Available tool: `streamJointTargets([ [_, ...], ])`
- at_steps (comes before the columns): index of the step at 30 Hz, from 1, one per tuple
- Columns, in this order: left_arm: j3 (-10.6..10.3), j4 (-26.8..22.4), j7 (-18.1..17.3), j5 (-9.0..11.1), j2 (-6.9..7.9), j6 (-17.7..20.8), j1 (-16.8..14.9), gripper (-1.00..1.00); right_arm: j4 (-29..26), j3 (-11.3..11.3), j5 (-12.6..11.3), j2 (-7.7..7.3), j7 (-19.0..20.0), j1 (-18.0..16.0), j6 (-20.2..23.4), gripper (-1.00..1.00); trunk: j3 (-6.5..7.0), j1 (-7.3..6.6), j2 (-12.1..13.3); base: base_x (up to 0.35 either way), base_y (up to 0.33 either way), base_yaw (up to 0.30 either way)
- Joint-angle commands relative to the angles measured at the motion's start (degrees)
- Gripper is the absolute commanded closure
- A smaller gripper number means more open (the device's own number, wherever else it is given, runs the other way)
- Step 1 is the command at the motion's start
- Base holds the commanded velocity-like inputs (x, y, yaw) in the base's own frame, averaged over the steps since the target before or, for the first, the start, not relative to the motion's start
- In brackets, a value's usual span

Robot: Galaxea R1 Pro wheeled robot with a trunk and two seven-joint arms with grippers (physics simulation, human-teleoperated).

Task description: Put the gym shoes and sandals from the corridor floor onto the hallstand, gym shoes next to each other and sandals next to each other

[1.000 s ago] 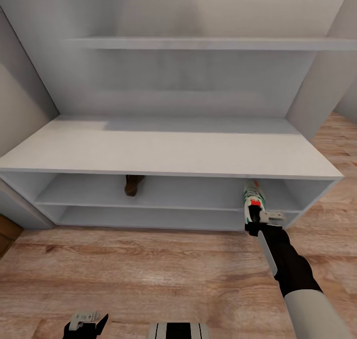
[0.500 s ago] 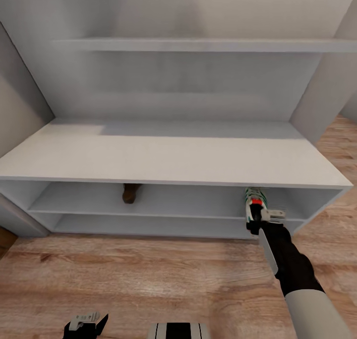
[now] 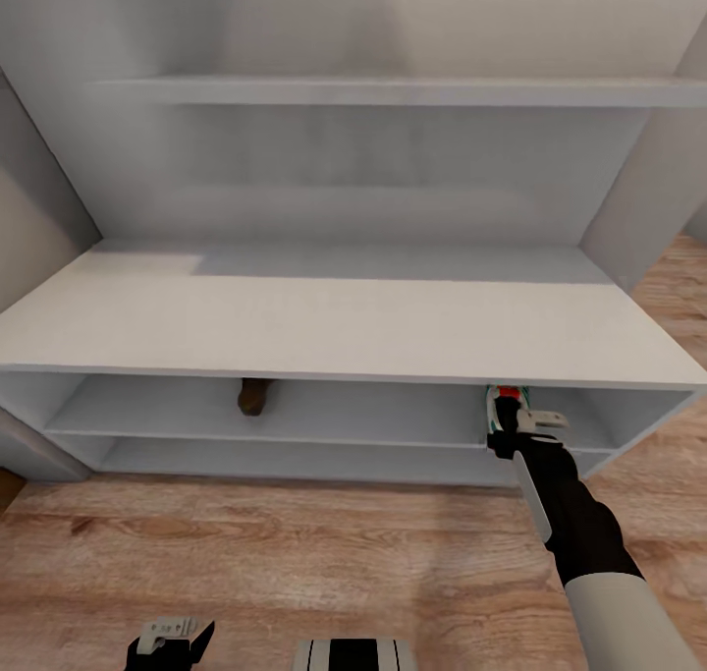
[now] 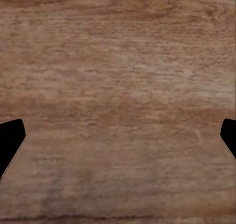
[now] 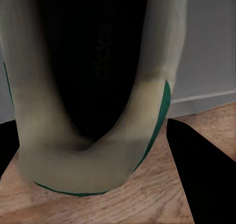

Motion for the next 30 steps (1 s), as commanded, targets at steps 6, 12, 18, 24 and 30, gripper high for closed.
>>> streamJointTargets([
  [6,0.48,0.05,-0.32,-0.61,-0.04,-0.29,-0.06,-1.00,3.09,0.07,-0.95,-0.01,-0.20,0.00,0.11,1.00,-0.05,0.02,-0.01,0.139,0.000,0.000],
  [12,0.48,0.05,-0.32,-0.61,-0.04,-0.29,-0.06,-1.00,3.09,0.07,-0.95,-0.01,-0.20,0.00,0.11,1.00,-0.05,0.02,-0.01,0.017,0.000,0.000],
  [18,0.48,0.05,-0.32,-0.61,-0.04,-0.29,-0.06,-1.00,3.09,0.07,-0.95,-0.01,-0.20,0.00,0.11,1.00,-0.05,0.02,-0.01,0.049,0.000,0.000],
  [24,0.48,0.05,-0.32,-0.61,-0.04,-0.29,-0.06,-1.00,3.09,0.07,-0.95,-0.01,-0.20,0.00,0.11,1.00,-0.05,0.02,-0.01,0.104,0.000,0.000],
  [30,0.48,0.05,-0.32,-0.61,-0.03,-0.29,-0.07,-1.00,3.09,0.07,-0.95,-0.01,-0.21,0.00,0.11,1.00,-0.05,0.02,-0.01,0.021,0.000,0.000],
])
